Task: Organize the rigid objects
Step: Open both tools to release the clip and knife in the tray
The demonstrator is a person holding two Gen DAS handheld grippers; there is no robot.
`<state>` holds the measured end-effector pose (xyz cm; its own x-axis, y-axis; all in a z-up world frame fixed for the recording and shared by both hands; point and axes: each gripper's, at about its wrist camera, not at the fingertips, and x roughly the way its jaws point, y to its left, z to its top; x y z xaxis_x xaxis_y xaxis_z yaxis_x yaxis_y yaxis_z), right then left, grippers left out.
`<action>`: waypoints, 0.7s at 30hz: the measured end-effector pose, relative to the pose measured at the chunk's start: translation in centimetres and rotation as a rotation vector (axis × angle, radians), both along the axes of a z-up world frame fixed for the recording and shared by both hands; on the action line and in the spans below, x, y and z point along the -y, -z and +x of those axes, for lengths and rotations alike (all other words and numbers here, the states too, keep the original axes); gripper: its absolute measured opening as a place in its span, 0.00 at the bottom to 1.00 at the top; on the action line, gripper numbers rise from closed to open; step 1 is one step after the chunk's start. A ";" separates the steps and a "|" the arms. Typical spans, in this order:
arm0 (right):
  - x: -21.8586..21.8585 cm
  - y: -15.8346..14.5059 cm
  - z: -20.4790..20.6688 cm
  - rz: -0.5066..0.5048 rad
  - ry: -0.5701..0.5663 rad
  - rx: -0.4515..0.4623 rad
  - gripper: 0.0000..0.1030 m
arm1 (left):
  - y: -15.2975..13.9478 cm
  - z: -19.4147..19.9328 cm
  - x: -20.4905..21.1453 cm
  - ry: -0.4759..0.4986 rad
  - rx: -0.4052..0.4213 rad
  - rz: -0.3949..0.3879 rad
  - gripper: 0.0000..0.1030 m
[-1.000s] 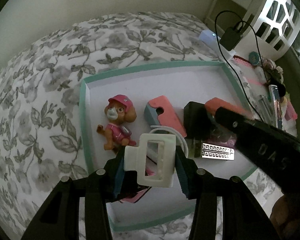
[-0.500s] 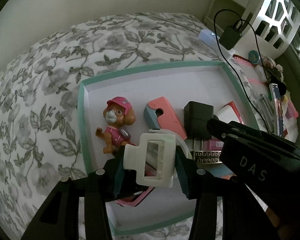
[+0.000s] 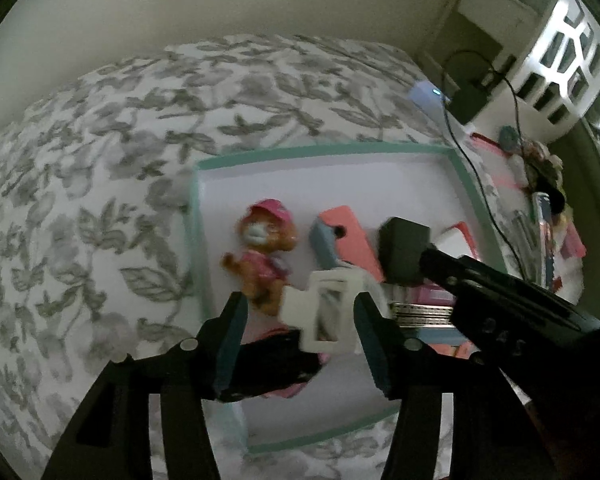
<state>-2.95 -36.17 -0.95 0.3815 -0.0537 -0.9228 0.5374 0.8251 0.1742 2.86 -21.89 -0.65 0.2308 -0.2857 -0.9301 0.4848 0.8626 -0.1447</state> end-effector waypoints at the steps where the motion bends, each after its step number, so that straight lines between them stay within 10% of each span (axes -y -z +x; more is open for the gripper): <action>1: -0.2 -0.2 0.0 -0.003 -0.001 0.005 0.36 | -0.1 0.2 -0.6 -0.018 0.007 0.004 0.55; 8: -1.6 -0.5 -0.1 -0.033 -0.033 0.003 0.38 | -0.1 1.6 -5.2 -0.165 0.005 0.025 0.64; 12: -2.8 -0.5 -0.1 -0.051 -0.070 0.003 0.54 | 0.2 2.2 -7.5 -0.229 0.014 0.043 0.88; 21: -4.7 -1.0 -0.3 -0.103 -0.116 0.026 0.95 | -0.5 1.3 -9.7 -0.275 0.093 0.068 0.98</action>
<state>-3.20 -31.43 0.08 0.4141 -0.1018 -0.9045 0.4338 0.8957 0.0978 4.20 -12.23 -0.17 0.3761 -0.1385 -0.9162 0.2399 0.9696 -0.0481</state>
